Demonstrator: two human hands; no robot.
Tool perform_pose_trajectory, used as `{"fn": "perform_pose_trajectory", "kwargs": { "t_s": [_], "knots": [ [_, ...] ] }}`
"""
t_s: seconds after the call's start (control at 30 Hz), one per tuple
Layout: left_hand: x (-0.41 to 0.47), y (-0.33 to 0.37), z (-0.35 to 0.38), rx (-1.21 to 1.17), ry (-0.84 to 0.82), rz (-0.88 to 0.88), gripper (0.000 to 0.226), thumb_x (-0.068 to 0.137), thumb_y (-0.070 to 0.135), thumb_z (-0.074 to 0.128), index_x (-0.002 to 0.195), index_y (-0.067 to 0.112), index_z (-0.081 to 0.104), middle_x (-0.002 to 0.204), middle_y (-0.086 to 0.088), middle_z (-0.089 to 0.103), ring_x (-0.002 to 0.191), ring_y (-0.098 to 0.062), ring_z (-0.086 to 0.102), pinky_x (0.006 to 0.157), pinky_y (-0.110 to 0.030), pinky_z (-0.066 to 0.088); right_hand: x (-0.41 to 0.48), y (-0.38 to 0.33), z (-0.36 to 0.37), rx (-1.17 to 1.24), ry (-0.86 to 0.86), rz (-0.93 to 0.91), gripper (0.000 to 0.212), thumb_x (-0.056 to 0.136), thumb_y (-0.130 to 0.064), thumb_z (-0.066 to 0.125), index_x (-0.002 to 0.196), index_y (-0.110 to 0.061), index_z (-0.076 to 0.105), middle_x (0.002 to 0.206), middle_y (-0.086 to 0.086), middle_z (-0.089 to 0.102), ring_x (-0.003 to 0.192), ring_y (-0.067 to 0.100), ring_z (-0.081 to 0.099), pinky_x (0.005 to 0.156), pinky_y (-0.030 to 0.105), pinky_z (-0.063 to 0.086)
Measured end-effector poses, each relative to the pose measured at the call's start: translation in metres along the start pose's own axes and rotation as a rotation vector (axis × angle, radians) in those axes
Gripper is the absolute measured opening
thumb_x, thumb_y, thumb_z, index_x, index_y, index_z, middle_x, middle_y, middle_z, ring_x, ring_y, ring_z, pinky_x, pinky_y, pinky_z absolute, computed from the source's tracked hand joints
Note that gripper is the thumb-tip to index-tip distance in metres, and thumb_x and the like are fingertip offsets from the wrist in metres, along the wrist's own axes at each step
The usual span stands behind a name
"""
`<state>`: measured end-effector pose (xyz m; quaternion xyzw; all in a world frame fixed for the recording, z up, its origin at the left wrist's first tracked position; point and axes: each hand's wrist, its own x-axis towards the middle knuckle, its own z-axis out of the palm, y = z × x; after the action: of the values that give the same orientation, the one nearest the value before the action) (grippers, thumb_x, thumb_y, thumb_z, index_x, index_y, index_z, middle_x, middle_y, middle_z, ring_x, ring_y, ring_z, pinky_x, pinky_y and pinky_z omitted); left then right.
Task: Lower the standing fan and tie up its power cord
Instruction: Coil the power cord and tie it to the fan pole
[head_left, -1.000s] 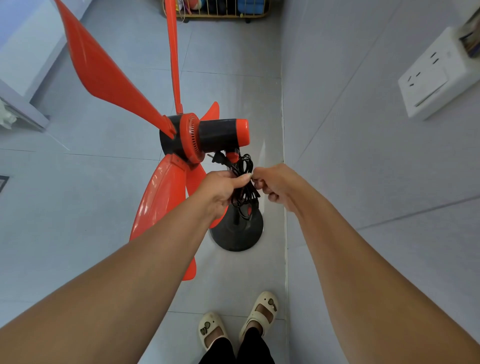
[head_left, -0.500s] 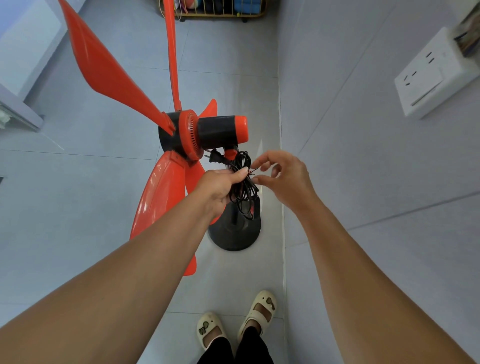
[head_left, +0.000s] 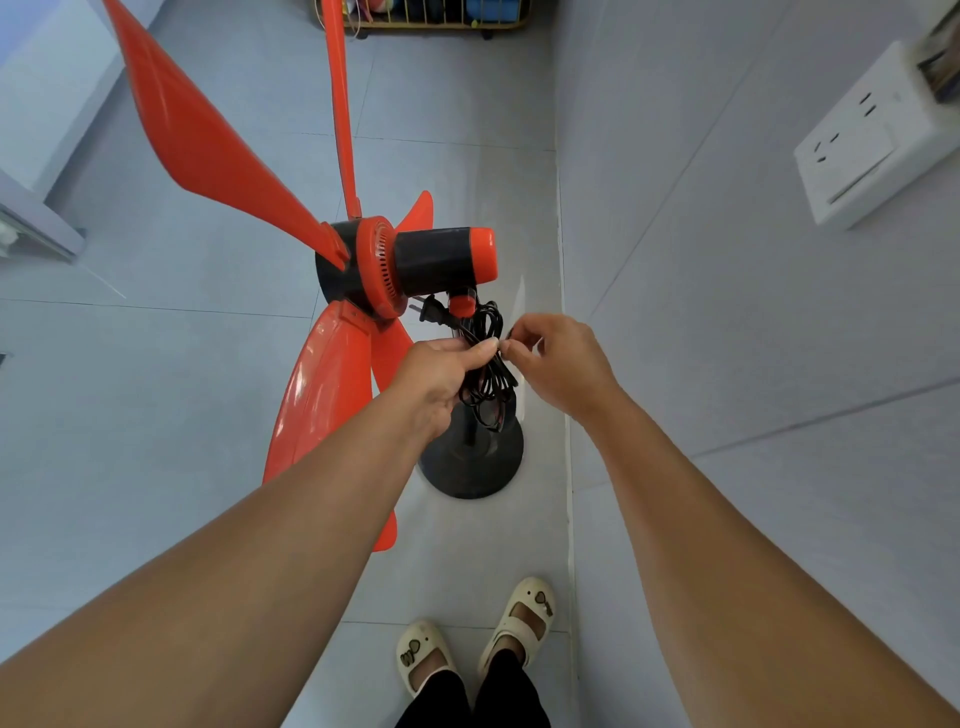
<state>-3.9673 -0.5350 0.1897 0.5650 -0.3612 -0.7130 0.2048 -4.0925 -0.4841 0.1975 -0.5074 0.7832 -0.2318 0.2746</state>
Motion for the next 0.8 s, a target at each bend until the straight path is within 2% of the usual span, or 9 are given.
{"fn": "perform_pose_trajectory", "kwargs": {
  "t_s": [0.13, 0.2, 0.27, 0.33, 0.37, 0.47, 0.57, 0.67, 0.8],
  "knots": [
    [0.002, -0.007, 0.003, 0.029, 0.037, 0.028, 0.021, 0.087, 0.007, 0.069, 0.107, 0.001, 0.070, 0.098, -0.014, 0.073, 0.100, -0.028, 0.067, 0.097, -0.037, 0.051, 0.010, -0.015, -0.004, 0.444, -0.209, 0.554, 0.012, 0.084, -0.017, 0.057, 0.074, -0.013, 0.061, 0.065, 0.003, 0.046, 0.056, 0.012, 0.036, 0.054, 0.025, 0.028],
    [0.006, -0.007, 0.002, 0.039, 0.061, 0.026, 0.023, 0.087, 0.009, 0.070, 0.108, 0.000, 0.070, 0.101, -0.014, 0.073, 0.101, -0.030, 0.067, 0.098, -0.038, 0.051, 0.009, -0.016, -0.007, 0.567, -0.285, 0.688, 0.014, 0.087, -0.019, 0.059, 0.075, -0.014, 0.064, 0.063, -0.001, 0.046, 0.054, 0.009, 0.033, 0.053, 0.023, 0.025],
    [0.008, -0.006, -0.001, 0.039, 0.087, 0.025, 0.028, 0.085, 0.009, 0.072, 0.112, 0.000, 0.070, 0.106, -0.015, 0.073, 0.099, -0.027, 0.067, 0.099, -0.038, 0.050, 0.007, -0.011, -0.006, 0.537, -0.218, 0.628, 0.015, 0.088, -0.022, 0.067, 0.084, -0.007, 0.069, 0.068, 0.004, 0.054, 0.057, 0.013, 0.042, 0.055, 0.025, 0.035],
    [0.010, -0.005, -0.002, 0.014, 0.093, 0.022, 0.027, 0.083, 0.009, 0.074, 0.108, 0.000, 0.070, 0.097, -0.013, 0.073, 0.092, -0.026, 0.066, 0.095, -0.036, 0.052, 0.002, -0.003, -0.006, 0.478, -0.015, 0.418, 0.018, 0.085, -0.019, 0.073, 0.091, -0.003, 0.070, 0.079, 0.011, 0.063, 0.069, 0.020, 0.058, 0.071, 0.033, 0.051],
    [0.010, -0.005, -0.002, 0.007, 0.094, 0.018, 0.026, 0.083, 0.009, 0.074, 0.106, 0.000, 0.070, 0.091, -0.011, 0.072, 0.088, -0.025, 0.067, 0.092, -0.036, 0.053, 0.000, 0.001, -0.006, 0.456, 0.053, 0.302, 0.014, 0.082, -0.016, 0.076, 0.092, -0.007, 0.070, 0.081, 0.007, 0.063, 0.071, 0.017, 0.059, 0.076, 0.034, 0.052],
    [0.009, -0.005, 0.000, 0.003, 0.083, -0.021, 0.031, 0.083, 0.012, 0.075, 0.110, 0.000, 0.067, 0.091, -0.012, 0.073, 0.082, -0.024, 0.070, 0.081, -0.033, 0.054, -0.006, 0.010, -0.006, 0.348, 0.049, 0.067, 0.019, 0.074, -0.016, 0.083, 0.089, -0.023, 0.073, 0.081, -0.002, 0.060, 0.063, 0.009, 0.044, 0.066, 0.026, 0.045],
    [0.010, -0.005, 0.000, -0.001, 0.076, -0.039, 0.031, 0.082, 0.014, 0.076, 0.109, 0.001, 0.069, 0.095, -0.013, 0.074, 0.083, -0.022, 0.070, 0.078, -0.030, 0.054, -0.006, 0.014, -0.004, 0.268, 0.100, -0.013, 0.016, 0.073, -0.029, 0.083, 0.088, -0.030, 0.077, 0.078, -0.007, 0.063, 0.060, 0.007, 0.044, 0.061, 0.024, 0.041],
    [0.010, -0.006, -0.001, 0.013, 0.082, -0.034, 0.028, 0.081, 0.015, 0.077, 0.106, 0.002, 0.070, 0.093, -0.011, 0.074, 0.082, -0.020, 0.069, 0.075, -0.028, 0.053, -0.001, 0.016, -0.003, 0.103, 0.135, -0.075, 0.014, 0.077, -0.040, 0.078, 0.084, -0.028, 0.077, 0.074, -0.013, 0.059, 0.059, 0.004, 0.045, 0.059, 0.019, 0.035],
    [0.008, -0.009, 0.001, 0.052, 0.113, -0.039, 0.023, 0.081, 0.011, 0.077, 0.102, 0.007, 0.071, 0.102, -0.011, 0.075, 0.102, -0.028, 0.070, 0.098, -0.042, 0.052, 0.000, 0.011, 0.004, 0.081, 0.067, 0.008, 0.016, 0.087, -0.029, 0.069, 0.081, -0.014, 0.073, 0.073, -0.007, 0.061, 0.059, 0.002, 0.046, 0.059, 0.019, 0.036]
  ]
}}
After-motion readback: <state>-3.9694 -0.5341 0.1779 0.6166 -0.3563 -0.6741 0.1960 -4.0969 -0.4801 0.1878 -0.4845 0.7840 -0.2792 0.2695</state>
